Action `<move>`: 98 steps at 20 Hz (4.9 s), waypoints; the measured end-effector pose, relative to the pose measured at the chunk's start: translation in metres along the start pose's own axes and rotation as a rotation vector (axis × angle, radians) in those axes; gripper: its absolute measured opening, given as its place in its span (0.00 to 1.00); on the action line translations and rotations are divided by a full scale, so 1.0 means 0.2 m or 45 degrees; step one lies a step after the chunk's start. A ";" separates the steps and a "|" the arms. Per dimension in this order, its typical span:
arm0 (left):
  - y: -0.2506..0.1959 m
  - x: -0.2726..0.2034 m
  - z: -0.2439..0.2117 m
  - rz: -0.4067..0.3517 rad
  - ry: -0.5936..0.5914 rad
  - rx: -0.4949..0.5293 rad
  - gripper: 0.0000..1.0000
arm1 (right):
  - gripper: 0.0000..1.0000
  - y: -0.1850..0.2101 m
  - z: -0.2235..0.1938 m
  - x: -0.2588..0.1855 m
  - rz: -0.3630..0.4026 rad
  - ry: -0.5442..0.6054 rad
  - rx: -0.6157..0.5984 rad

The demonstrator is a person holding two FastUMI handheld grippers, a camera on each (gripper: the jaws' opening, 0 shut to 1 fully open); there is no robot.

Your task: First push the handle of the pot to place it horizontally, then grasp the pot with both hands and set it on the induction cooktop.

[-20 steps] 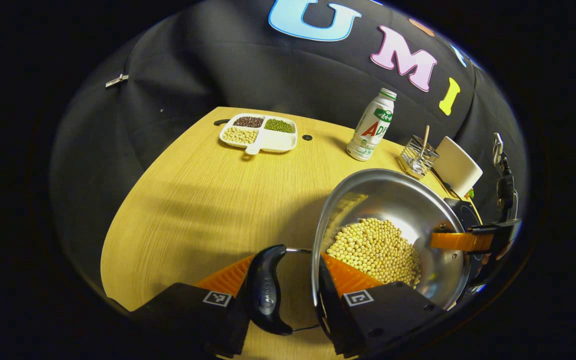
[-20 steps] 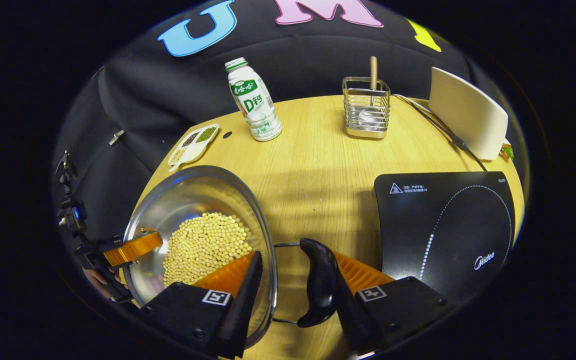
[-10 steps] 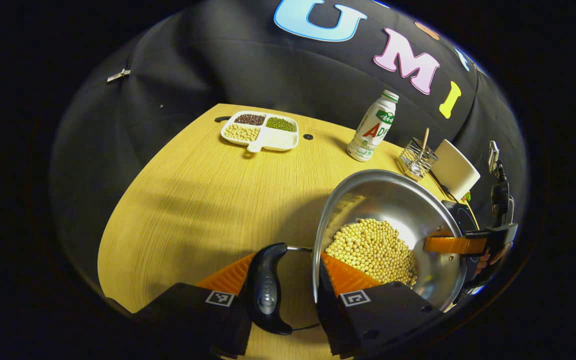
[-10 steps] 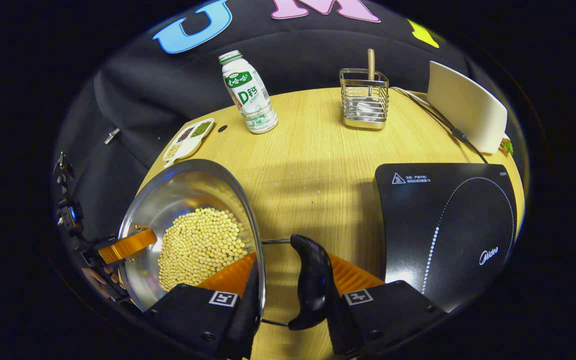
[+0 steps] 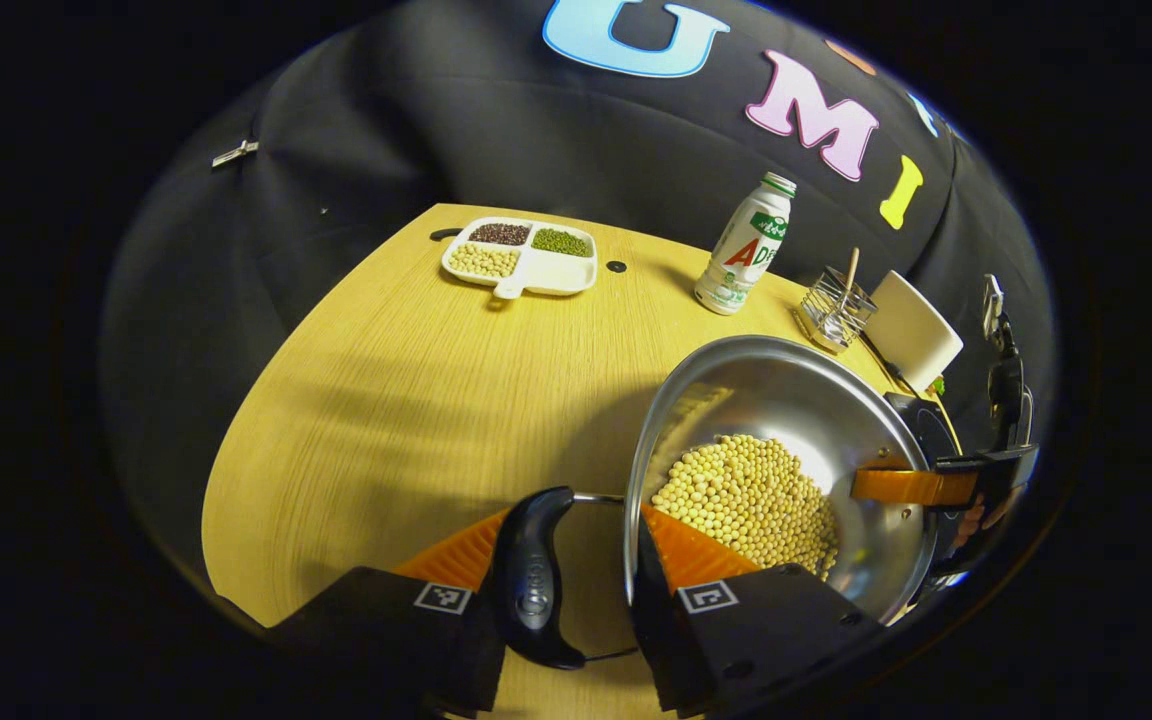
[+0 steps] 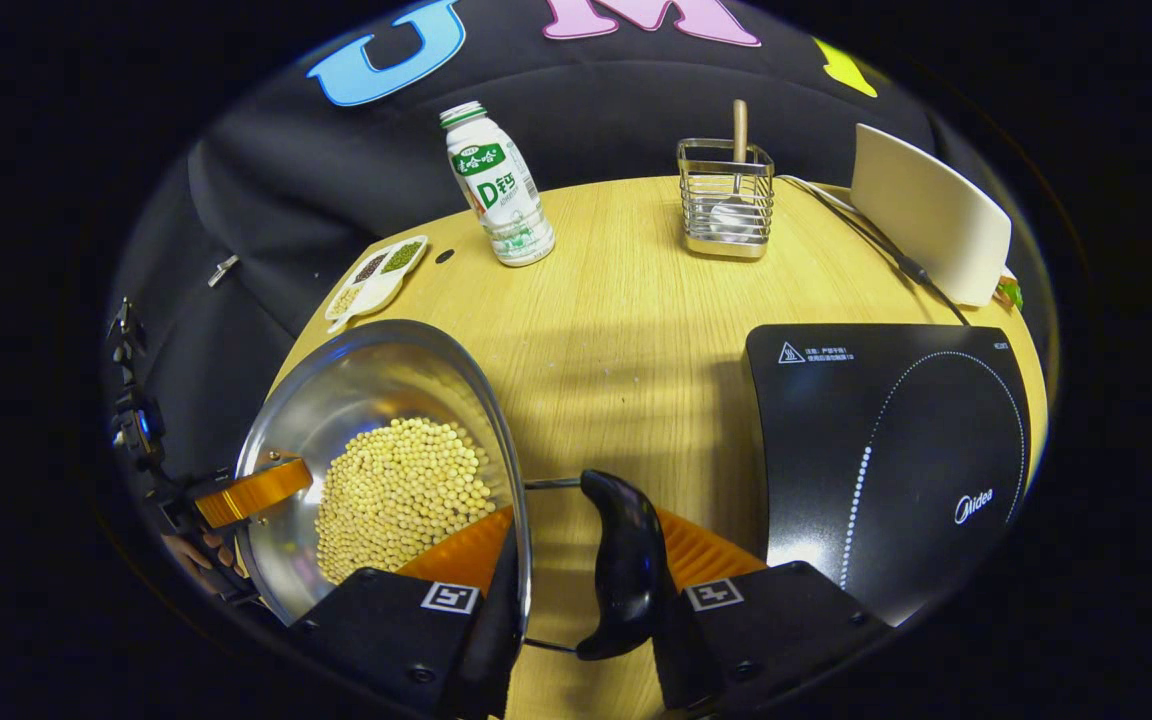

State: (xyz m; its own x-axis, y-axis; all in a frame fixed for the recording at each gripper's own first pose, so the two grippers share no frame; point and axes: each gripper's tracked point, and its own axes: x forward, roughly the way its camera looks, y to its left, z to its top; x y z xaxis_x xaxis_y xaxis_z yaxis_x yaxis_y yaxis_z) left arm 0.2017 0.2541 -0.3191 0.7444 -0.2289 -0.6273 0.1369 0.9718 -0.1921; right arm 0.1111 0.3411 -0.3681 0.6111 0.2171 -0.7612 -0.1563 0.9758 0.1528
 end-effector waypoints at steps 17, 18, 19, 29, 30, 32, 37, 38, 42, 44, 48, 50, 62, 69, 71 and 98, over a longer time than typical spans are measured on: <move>-0.43 -0.42 0.15 0.003 -0.046 0.044 0.60 | 0.59 -0.19 0.18 -0.57 0.033 -0.098 0.026; -0.48 -0.44 0.15 0.002 -0.051 0.050 0.60 | 0.55 -0.22 0.19 -0.60 0.032 -0.104 0.029; -0.53 -0.45 0.16 0.001 -0.056 0.055 0.60 | 0.59 -0.27 0.20 -0.64 0.034 -0.111 0.033; -1.08 -0.43 0.18 -0.009 -0.100 0.052 0.60 | 0.59 -0.76 0.35 -0.84 0.028 -0.134 0.039; -1.13 -0.42 0.17 -0.011 -0.098 0.052 0.60 | 0.59 -0.80 0.35 -0.85 0.025 -0.137 0.039; -1.22 -0.39 0.17 -0.017 -0.093 0.056 0.59 | 0.59 -0.89 0.36 -0.85 0.021 -0.135 0.047; -1.42 -0.29 0.15 -0.032 -0.081 0.065 0.60 | 0.59 -1.12 0.37 -0.87 0.002 -0.124 0.074; -1.45 -0.27 0.13 -0.034 -0.078 0.064 0.59 | 0.59 -1.16 0.37 -0.88 -0.002 -0.121 0.075; -1.58 -0.19 0.10 -0.045 -0.062 0.047 0.60 | 0.59 -1.29 0.37 -0.86 -0.017 -0.111 0.081; -1.62 -0.15 0.08 -0.051 -0.050 0.041 0.60 | 0.59 -1.35 0.36 -0.85 -0.025 -0.104 0.087; -1.72 -0.07 0.05 -0.064 -0.032 0.048 0.60 | 0.59 -1.48 0.34 -0.82 -0.042 -0.086 0.103; -1.77 -0.02 0.03 -0.067 -0.023 0.051 0.60 | 0.55 -1.54 0.34 -0.80 -0.052 -0.082 0.116; -1.81 0.15 -0.04 -0.059 -0.018 0.032 0.60 | 0.59 -1.66 0.29 -0.63 -0.050 -0.051 0.114; -1.81 0.16 -0.04 -0.051 -0.016 0.046 0.63 | 0.59 -1.65 0.30 -0.61 -0.011 -0.084 0.139; -1.81 0.16 -0.04 -0.051 -0.007 0.045 0.63 | 0.59 -1.65 0.30 -0.61 -0.012 -0.090 0.143; -1.84 -0.63 0.29 0.081 -0.477 0.188 0.95 | 0.99 -1.64 0.36 -1.45 -0.319 -0.580 0.041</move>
State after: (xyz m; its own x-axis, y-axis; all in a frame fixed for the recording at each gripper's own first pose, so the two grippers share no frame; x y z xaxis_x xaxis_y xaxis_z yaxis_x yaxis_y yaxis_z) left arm 0.0948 -0.0714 -0.1252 0.9373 -0.1578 -0.3107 0.1549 0.9873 -0.0343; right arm 0.0405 -0.0406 -0.1519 0.9036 -0.0414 -0.4264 0.0578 0.9980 0.0257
